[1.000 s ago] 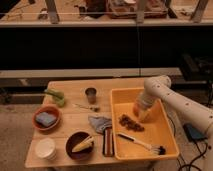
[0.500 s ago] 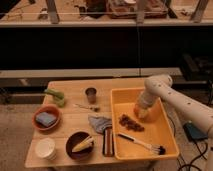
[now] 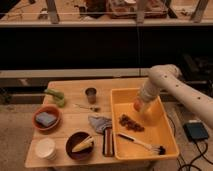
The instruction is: Place apple in purple bowl
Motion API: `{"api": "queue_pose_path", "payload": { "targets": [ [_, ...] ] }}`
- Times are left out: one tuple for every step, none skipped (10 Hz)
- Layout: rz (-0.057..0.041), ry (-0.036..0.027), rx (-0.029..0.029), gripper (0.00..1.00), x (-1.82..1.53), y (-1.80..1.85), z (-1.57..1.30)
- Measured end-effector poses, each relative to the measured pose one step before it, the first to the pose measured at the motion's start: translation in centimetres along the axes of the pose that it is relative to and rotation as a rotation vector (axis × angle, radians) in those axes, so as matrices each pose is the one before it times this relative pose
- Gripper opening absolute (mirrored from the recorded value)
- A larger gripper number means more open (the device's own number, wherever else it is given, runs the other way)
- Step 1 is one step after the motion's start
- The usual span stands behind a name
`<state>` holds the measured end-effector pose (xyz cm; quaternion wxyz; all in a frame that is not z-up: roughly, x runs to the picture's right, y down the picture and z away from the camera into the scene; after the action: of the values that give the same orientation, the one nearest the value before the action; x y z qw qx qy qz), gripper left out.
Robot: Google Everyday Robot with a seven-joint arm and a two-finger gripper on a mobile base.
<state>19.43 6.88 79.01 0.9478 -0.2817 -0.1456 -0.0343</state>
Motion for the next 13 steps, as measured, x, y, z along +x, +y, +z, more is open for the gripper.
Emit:
{"api": "queue_pose_path", "payload": {
  "targets": [
    [-0.03530,-0.03530,0.00008,0.28,-1.647,0.134,-2.291],
    [-0.04881,-0.04097,-0.00775,0.28,-2.300,0.186,-1.740],
    [-0.06081,-0.04707,-0.01561,0.28,-3.201,0.200,-1.128],
    [-0.05965,-0.04526,-0.02042,0.26,-3.134,0.300,-0.085],
    [-0.04907,-0.03659,-0.01612,0.21,-2.393,0.204,0.411],
    [-0.07602,-0.04965,-0.02491,0.10,-3.288,0.358,1.150],
    [-0.04373,-0.02783,-0.01226,0.05,-1.838,0.064,0.763],
    [-0.00871,-0.00589,-0.00266,0.05,-0.373,0.017,0.183],
    [0.00319,0.00117,0.00179,0.05,0.141,0.094,-0.087],
    [0.00089,0.00017,0.00058,0.05,0.034,0.029,-0.025],
    [-0.00199,0.00050,-0.00159,0.05,-0.060,-0.013,0.067],
    [-0.01375,-0.00539,0.00053,0.05,-0.337,-0.098,0.133],
    [-0.02769,-0.01535,0.00544,0.05,-0.972,0.267,0.483]
  ]
}}
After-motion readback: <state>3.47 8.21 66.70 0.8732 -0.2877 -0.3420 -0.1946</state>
